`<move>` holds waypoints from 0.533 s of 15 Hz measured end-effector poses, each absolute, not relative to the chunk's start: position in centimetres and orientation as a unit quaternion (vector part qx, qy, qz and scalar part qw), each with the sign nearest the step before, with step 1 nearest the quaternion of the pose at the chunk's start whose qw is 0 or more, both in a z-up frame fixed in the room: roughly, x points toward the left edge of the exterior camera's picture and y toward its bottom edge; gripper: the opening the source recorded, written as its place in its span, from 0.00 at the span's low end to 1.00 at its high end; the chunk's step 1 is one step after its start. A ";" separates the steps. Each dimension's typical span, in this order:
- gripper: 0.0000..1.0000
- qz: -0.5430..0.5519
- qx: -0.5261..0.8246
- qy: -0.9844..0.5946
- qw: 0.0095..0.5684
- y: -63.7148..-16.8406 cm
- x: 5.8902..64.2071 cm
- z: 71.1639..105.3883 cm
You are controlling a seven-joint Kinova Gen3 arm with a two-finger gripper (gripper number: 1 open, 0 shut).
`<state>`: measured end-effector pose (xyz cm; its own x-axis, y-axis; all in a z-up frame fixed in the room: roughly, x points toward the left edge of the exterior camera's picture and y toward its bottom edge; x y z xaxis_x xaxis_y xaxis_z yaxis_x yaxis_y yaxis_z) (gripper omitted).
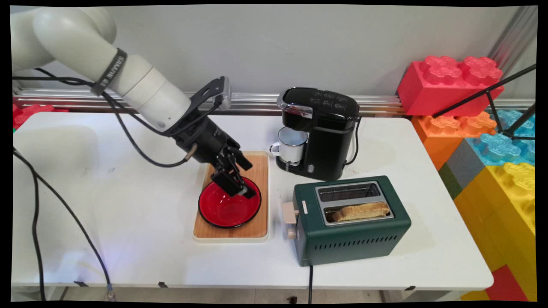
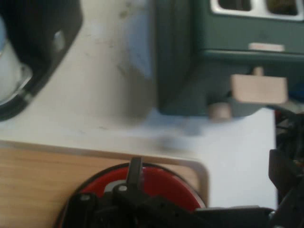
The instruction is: Press the toaster switch
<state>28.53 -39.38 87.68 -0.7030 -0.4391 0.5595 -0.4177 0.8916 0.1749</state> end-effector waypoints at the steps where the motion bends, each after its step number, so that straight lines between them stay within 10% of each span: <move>1: 1.00 -0.021 0.230 -0.922 0.310 -38.6 28.2 88.0; 8: 1.00 -0.020 0.194 -0.930 0.312 -34.7 26.8 89.2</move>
